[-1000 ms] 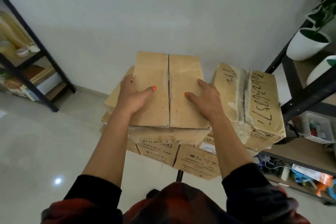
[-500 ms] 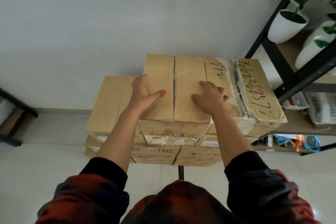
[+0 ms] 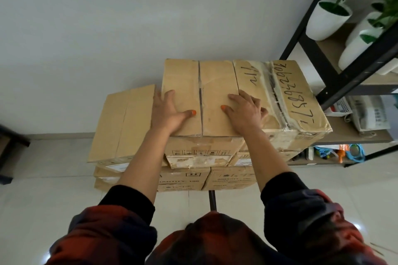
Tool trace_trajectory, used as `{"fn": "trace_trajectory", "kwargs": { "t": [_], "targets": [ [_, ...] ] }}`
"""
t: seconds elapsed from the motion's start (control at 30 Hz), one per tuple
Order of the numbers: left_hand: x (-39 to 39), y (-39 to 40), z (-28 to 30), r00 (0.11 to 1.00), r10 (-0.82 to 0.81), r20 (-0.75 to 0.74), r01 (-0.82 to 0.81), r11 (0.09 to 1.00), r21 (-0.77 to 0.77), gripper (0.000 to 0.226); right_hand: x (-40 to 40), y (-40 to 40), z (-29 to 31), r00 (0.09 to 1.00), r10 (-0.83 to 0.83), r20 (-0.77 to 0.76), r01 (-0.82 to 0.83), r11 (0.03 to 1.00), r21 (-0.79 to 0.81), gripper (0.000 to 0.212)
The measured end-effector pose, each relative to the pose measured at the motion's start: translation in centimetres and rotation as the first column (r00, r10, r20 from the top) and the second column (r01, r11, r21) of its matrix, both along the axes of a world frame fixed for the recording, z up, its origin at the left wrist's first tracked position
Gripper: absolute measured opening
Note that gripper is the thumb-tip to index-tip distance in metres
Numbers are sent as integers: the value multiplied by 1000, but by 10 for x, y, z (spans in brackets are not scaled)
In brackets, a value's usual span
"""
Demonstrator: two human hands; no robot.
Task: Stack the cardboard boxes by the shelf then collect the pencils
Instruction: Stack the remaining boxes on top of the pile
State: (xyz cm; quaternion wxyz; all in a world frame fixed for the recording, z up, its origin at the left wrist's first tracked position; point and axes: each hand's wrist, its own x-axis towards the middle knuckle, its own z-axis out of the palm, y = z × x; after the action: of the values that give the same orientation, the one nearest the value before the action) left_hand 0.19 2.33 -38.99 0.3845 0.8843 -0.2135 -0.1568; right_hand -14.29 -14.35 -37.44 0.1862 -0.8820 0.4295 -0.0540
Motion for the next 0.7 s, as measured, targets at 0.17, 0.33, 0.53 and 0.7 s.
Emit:
{"fn": "trace_trajectory", "kwargs": {
  "t": [0.17,0.33,0.53,0.7],
  "targets": [
    [34,51,-38,934,336,-119,-336,942,16,89,1,1,1,1000,-16,-8,16,1000,13,50],
    [50,70,-63,917,306,-258,-219,923,317,106,10,7,4,999,-36,-14,37,999,31,50],
    [56,53,-68,879,226,-419,-160,969,187,103,13,12,11,999,-34,-41,36,998,49,47],
    [34,69,-82,913,145,-381,-95,984,148,53,18,24,16,994,-106,-20,107,992,62,43]
  ]
}}
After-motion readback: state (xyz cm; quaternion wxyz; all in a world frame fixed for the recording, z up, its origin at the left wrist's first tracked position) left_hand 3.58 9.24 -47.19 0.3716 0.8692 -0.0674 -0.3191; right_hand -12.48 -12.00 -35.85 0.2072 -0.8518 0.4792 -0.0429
